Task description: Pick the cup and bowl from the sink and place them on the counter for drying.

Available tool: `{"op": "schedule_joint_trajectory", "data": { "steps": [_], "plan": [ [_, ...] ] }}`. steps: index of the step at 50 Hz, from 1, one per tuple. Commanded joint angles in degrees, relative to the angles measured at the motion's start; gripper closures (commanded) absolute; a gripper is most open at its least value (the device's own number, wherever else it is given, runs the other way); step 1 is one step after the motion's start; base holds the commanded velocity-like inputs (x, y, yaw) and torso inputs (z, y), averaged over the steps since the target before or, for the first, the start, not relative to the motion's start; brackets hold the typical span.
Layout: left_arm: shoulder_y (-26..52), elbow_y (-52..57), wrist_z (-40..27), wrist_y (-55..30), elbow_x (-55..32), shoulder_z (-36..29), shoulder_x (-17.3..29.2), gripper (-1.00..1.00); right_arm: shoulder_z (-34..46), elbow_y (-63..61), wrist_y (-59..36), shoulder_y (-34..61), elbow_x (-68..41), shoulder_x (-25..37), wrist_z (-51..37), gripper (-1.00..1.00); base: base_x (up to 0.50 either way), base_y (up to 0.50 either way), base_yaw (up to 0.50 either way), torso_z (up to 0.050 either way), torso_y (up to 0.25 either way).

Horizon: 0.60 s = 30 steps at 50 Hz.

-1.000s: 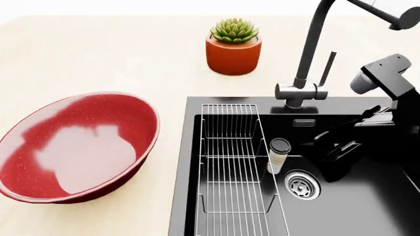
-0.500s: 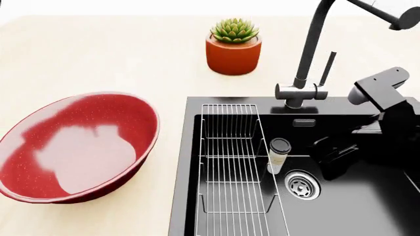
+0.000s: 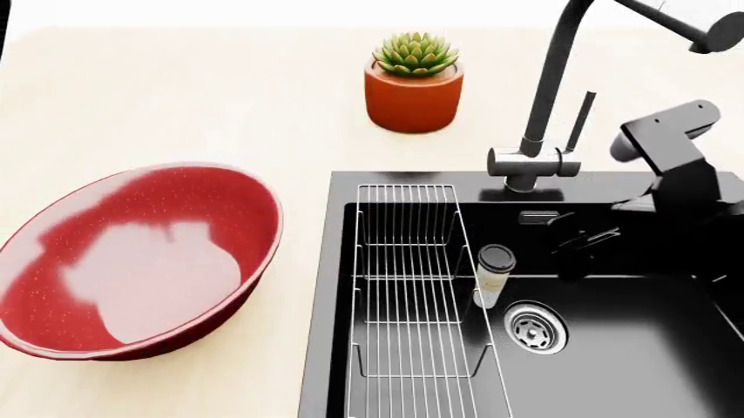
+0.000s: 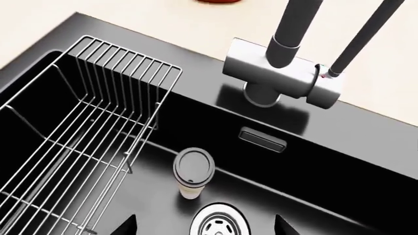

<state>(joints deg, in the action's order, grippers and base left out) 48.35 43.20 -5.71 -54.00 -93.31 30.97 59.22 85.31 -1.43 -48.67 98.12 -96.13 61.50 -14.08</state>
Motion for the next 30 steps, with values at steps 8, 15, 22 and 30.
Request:
{"op": "schedule_joint_trajectory", "data": {
  "steps": [8,15,22,30],
  "plan": [
    [-1.0,0.3,0.4,-0.1,0.1,0.7,-0.1,-1.00,-0.2,5.1,4.0,-3.6,-0.2,-3.5,-0.1,-1.00,0.00,0.00,0.00,0.000,0.000],
    [-1.9,0.4,1.0,-0.3,0.6,1.6,-0.3,-1.00,0.4,7.8,5.6,-6.1,0.1,-6.2,0.7,-1.00,0.00,0.00,0.00,0.000,0.000],
    [-2.5,0.6,1.1,-0.4,0.4,2.1,-0.3,-1.00,0.8,9.4,7.3,-8.4,0.5,-7.8,1.4,-1.00,0.00,0.00,0.00,0.000,0.000],
    [-2.6,0.7,1.0,-0.4,0.4,1.8,-0.3,-1.00,1.1,10.1,7.9,-10.4,-0.3,-7.8,0.7,-1.00,0.00,0.00,0.00,0.000,0.000]
  ]
}}
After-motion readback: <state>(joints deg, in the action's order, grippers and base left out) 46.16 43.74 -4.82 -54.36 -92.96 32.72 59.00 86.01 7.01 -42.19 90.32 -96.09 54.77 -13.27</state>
